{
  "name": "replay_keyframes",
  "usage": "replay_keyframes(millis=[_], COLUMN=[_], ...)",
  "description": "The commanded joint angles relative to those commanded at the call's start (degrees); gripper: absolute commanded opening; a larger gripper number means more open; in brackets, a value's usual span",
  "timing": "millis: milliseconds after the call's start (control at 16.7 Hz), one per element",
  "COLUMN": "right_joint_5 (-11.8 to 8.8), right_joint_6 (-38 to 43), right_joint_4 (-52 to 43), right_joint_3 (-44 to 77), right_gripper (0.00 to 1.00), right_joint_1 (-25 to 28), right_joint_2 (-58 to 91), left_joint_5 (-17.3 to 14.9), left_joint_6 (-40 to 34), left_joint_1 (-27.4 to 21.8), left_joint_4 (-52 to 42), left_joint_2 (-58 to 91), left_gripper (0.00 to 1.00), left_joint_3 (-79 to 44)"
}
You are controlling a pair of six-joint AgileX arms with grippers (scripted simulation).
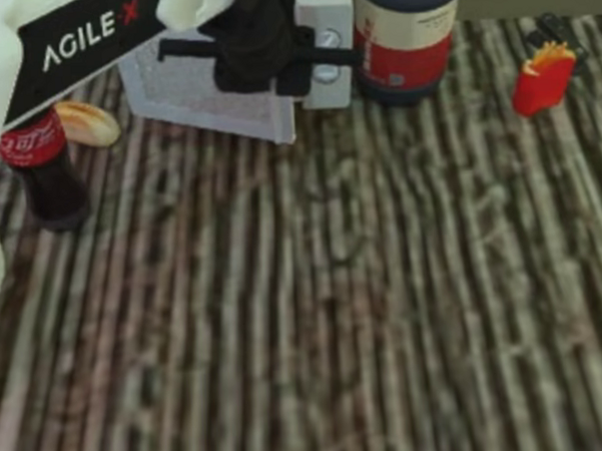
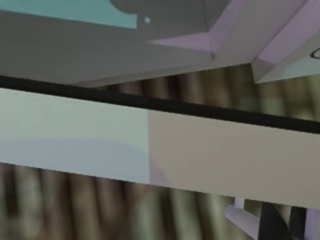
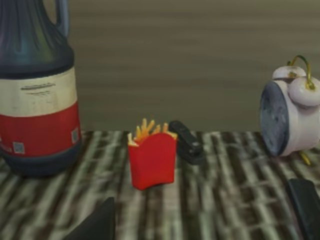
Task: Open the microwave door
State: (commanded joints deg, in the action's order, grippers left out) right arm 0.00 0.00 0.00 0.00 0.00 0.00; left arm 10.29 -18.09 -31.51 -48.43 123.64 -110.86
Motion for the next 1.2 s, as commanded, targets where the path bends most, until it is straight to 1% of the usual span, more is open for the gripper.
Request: replay_keyframes(millis=[240,600,1200], right_joint_5=[0.0,0.0,0.0], right_joint_6=[0.0,0.0,0.0], right_joint_4=[0.0,0.0,0.0], right_joint_3=[0.0,0.0,0.0], right_gripper=[1.0,1.0,1.0], right_joint_1=[0.0,0.0,0.0], right_joint_2=[0.0,0.0,0.0], left_joint_5=[-0.5,-3.4,-3.6], left_joint_6=[0.5,6.3,6.5], left_joint_1=[-0.2,1.1,1.2], left_joint_4=[0.5,4.0,4.1], left_joint_2=[-0.5,-5.5,-5.6], left_gripper=[0.0,0.0,0.0], left_joint_3=[1.1,8.5,8.8])
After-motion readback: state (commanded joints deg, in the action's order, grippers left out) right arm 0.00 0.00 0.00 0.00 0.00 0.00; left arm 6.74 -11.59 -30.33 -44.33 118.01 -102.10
